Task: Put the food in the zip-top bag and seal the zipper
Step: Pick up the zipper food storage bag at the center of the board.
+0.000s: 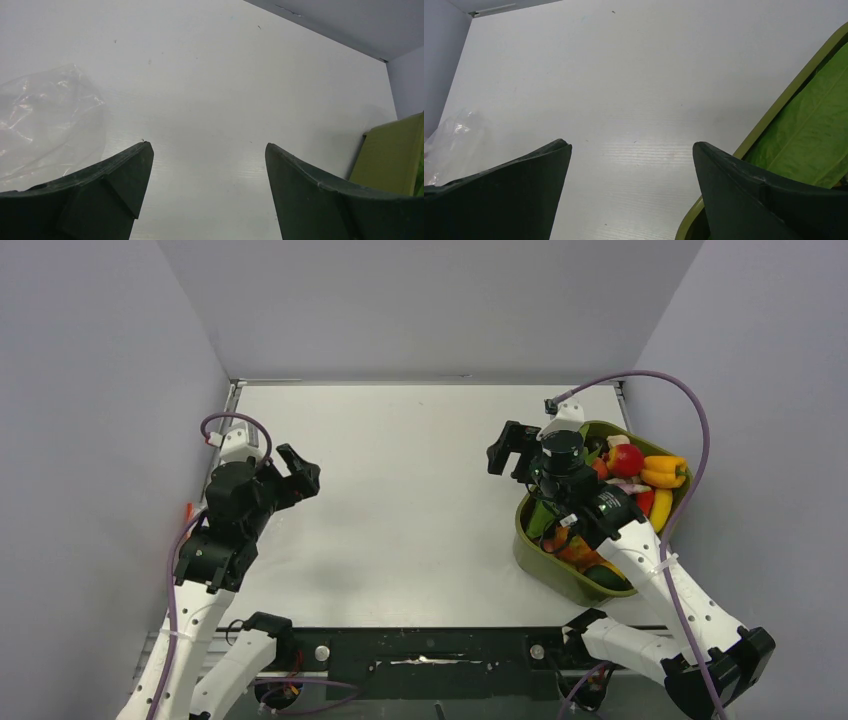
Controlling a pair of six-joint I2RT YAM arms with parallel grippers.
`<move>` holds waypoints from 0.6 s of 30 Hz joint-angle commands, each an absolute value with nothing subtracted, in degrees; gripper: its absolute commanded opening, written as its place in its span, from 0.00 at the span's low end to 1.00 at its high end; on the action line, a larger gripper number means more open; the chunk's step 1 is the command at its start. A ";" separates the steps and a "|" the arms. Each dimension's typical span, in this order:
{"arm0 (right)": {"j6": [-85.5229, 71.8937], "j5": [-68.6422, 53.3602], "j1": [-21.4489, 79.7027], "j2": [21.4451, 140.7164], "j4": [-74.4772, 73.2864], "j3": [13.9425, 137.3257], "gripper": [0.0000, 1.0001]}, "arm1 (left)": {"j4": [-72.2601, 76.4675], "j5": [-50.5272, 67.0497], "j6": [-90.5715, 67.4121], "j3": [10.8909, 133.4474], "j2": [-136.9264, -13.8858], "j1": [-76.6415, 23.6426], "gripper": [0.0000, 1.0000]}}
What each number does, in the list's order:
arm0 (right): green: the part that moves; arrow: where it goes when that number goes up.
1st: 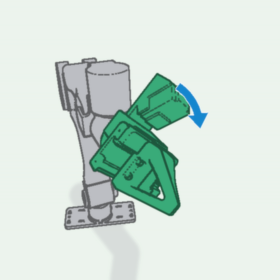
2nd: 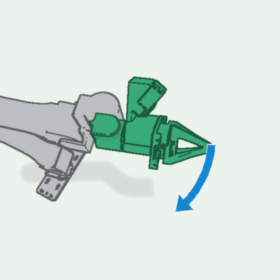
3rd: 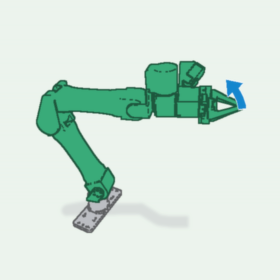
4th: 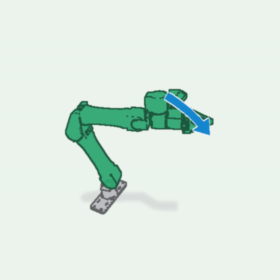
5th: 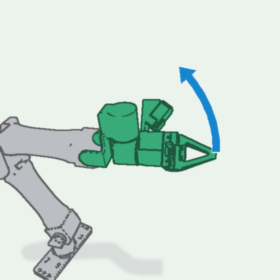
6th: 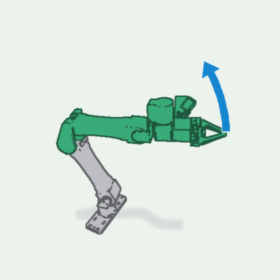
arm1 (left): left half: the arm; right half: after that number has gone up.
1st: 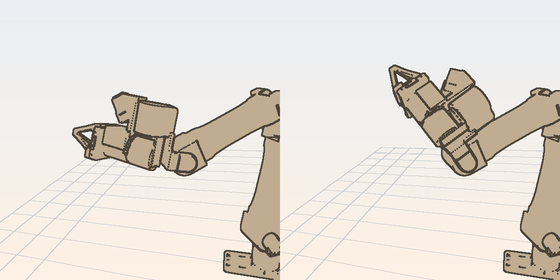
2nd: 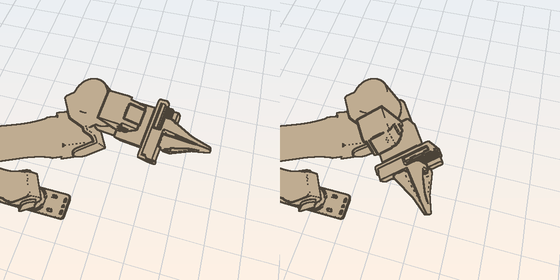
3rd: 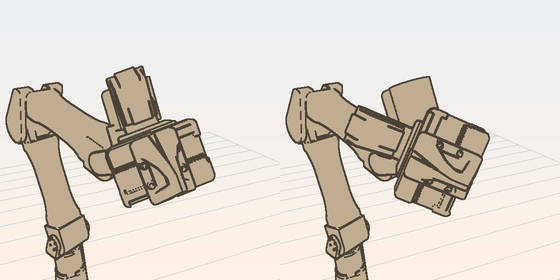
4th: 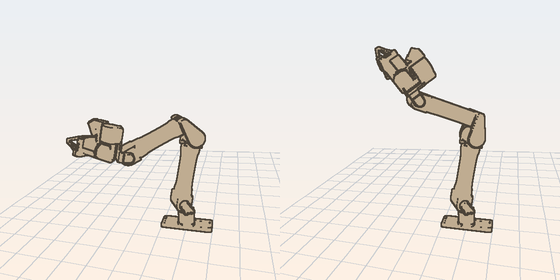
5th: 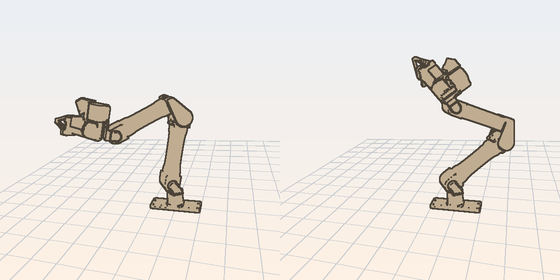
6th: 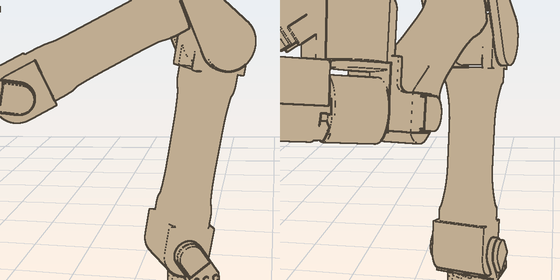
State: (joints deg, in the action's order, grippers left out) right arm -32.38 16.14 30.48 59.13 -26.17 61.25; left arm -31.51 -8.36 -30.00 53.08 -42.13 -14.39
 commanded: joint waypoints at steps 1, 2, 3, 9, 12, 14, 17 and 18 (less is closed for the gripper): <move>-32.04 17.82 30.98 57.37 -22.40 60.98 0.98 | -28.33 -9.23 -30.84 53.53 -42.03 -13.97 0.83; -31.91 17.77 30.94 57.15 -22.15 60.73 0.98 | -28.49 -9.73 -30.85 53.55 -42.20 -13.97 0.83; -31.69 17.64 30.97 56.86 -21.81 60.47 0.98 | -28.74 -10.20 -30.92 53.55 -42.33 -13.93 0.83; -31.29 16.79 30.94 56.56 -21.90 59.96 0.98 | -30.74 -15.05 -32.58 53.38 -44.31 -13.97 0.83; -30.99 16.55 30.94 56.28 -21.92 59.56 0.98 | -32.56 -18.91 -34.20 53.31 -47.05 -13.89 0.83; -30.78 16.38 30.94 56.06 -22.02 59.43 0.98 | -33.45 -22.42 -36.68 52.67 -49.21 -13.65 0.82; -30.06 16.17 30.89 55.76 -22.07 59.24 0.98 | -35.19 -26.63 -39.91 52.43 -53.06 -12.36 0.78; -29.87 16.15 30.89 55.68 -22.06 59.24 0.98 | -35.92 -28.03 -41.20 52.61 -54.32 -11.77 0.75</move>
State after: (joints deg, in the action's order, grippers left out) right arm -31.48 15.92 30.48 57.34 -25.30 59.22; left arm -33.69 -19.90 -35.70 52.69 -50.92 -13.52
